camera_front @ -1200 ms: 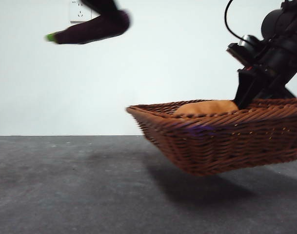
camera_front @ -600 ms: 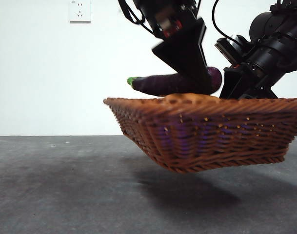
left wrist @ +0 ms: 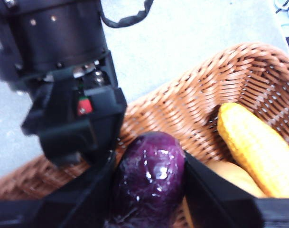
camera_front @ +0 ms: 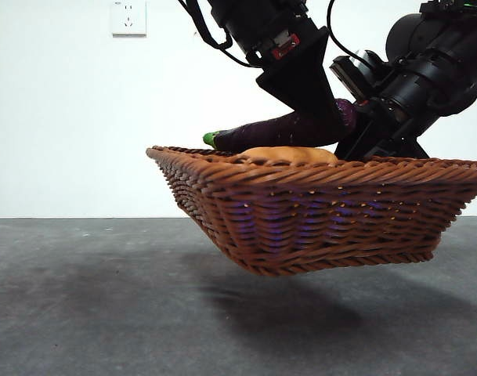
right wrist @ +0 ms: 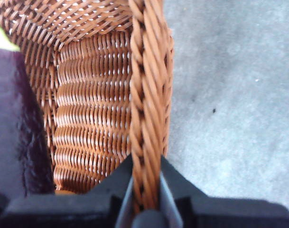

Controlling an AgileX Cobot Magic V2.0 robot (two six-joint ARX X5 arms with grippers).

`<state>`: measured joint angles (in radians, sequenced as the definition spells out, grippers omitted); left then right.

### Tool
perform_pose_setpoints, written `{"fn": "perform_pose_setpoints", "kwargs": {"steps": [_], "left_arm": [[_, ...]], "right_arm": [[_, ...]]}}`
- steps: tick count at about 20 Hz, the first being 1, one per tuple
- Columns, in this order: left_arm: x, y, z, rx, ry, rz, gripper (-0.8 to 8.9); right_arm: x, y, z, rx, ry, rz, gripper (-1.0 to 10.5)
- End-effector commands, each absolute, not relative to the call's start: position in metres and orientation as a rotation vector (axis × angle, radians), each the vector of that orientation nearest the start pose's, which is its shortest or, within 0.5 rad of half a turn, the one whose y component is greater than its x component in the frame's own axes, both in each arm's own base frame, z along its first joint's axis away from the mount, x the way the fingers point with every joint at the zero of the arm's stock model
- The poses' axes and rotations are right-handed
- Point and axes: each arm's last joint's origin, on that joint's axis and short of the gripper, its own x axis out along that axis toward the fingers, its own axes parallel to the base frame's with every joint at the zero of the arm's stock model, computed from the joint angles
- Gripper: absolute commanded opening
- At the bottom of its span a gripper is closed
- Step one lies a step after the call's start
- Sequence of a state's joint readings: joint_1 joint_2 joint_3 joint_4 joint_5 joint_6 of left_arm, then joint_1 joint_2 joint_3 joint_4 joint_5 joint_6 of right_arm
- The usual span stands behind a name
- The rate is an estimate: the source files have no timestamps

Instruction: Help me put the vegetables on the table into the basket

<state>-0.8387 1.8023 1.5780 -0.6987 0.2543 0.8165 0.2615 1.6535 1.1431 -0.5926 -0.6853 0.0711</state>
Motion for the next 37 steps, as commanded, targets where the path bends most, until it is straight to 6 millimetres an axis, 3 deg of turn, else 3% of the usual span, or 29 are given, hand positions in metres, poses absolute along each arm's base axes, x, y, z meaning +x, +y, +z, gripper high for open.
{"fn": "perform_pose_setpoints", "kwargs": {"steps": [1, 6, 9, 12, 16, 18, 19, 22, 25, 32, 37], "left_arm": [[0.258, -0.296, 0.282, 0.945, 0.501, -1.360, 3.24], [0.261, -0.291, 0.286, 0.871, 0.546, -1.311, 3.15], [0.264, -0.271, 0.314, 0.794, 0.536, -1.105, 3.15], [0.256, -0.226, 0.368, 0.623, 0.465, -0.953, 3.15], [0.233, -0.146, 0.424, 0.382, 0.423, -0.730, 2.97], [0.222, -0.113, 0.436, 0.319, 0.442, -0.635, 0.16], [0.219, -0.102, 0.437, 0.309, 0.463, -0.601, -0.07], [0.214, -0.084, 0.434, 0.300, 0.542, -0.544, -0.08], [0.214, -0.079, 0.435, 0.283, 0.547, -0.522, -0.08], [0.214, -0.079, 0.435, 0.281, 0.547, -0.528, -0.08], [0.214, -0.079, 0.435, 0.278, 0.547, -0.528, -0.08]], "right_arm": [[0.311, 0.103, 0.218, 0.330, 1.148, 0.816, -0.1], [0.311, 0.103, 0.218, 0.331, 1.148, 0.814, -0.1], [0.312, 0.101, 0.219, 0.341, 1.142, 0.806, -0.1], [0.323, 0.093, 0.236, 0.379, 1.096, 0.770, -0.1], [0.344, 0.062, 0.297, 0.366, 0.976, 0.663, -0.1], [0.347, 0.041, 0.319, 0.344, 0.930, 0.612, -0.1], [0.349, 0.030, 0.322, 0.341, 0.919, 0.556, -0.1], [0.352, 0.002, 0.313, 0.330, 0.943, 0.443, -0.1], [0.363, -0.010, 0.294, 0.337, 0.990, 0.406, -0.1], [0.396, -0.014, 0.215, 0.325, 1.189, 0.362, -0.1], [0.405, -0.016, 0.183, 0.284, 1.274, 0.306, -0.1]]}}
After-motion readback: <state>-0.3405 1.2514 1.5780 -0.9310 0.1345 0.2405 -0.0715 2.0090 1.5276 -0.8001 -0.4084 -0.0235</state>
